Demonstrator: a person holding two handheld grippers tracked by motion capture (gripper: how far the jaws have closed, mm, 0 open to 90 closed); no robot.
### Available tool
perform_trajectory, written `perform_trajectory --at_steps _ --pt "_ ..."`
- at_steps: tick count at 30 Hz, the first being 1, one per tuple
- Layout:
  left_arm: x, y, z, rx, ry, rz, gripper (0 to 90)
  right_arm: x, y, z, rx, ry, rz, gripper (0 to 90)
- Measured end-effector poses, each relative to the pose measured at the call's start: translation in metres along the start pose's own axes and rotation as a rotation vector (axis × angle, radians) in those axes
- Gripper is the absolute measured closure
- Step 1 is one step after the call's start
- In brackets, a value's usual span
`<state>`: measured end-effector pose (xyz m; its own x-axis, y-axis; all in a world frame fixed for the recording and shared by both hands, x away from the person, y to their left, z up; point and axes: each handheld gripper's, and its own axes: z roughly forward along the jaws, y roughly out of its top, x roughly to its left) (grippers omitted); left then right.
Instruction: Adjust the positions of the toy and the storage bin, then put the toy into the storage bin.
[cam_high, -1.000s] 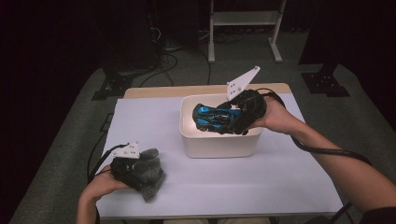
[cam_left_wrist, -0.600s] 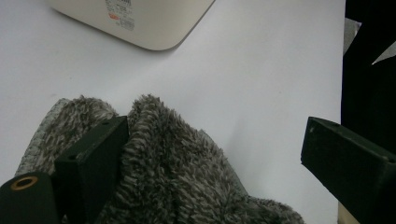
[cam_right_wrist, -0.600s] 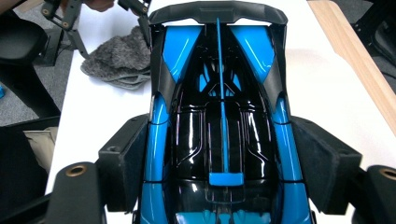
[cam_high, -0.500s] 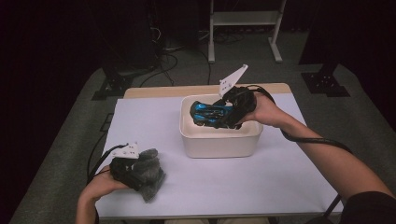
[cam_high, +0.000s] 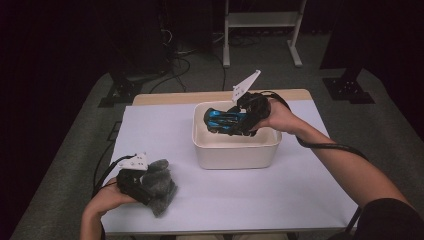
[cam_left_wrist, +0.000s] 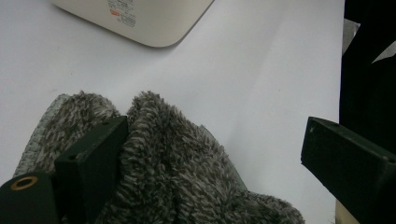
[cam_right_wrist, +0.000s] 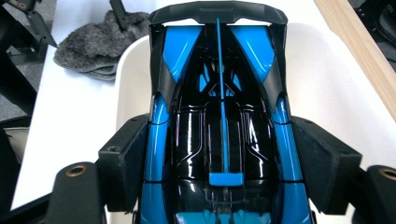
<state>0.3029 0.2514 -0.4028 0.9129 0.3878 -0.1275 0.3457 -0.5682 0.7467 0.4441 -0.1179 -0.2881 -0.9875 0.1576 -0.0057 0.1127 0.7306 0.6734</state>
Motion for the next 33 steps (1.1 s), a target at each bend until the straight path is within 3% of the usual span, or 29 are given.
perform_trajectory --at_steps 19,33 --pt "0.002 0.000 0.000 0.003 -0.003 -0.001 6.7 -0.016 -0.013 0.020 0.025 0.003 0.028 25.0" --pt "0.001 -0.002 -0.002 -0.004 -0.008 -0.014 6.7 -0.016 -0.014 0.043 0.063 0.042 0.026 25.0"
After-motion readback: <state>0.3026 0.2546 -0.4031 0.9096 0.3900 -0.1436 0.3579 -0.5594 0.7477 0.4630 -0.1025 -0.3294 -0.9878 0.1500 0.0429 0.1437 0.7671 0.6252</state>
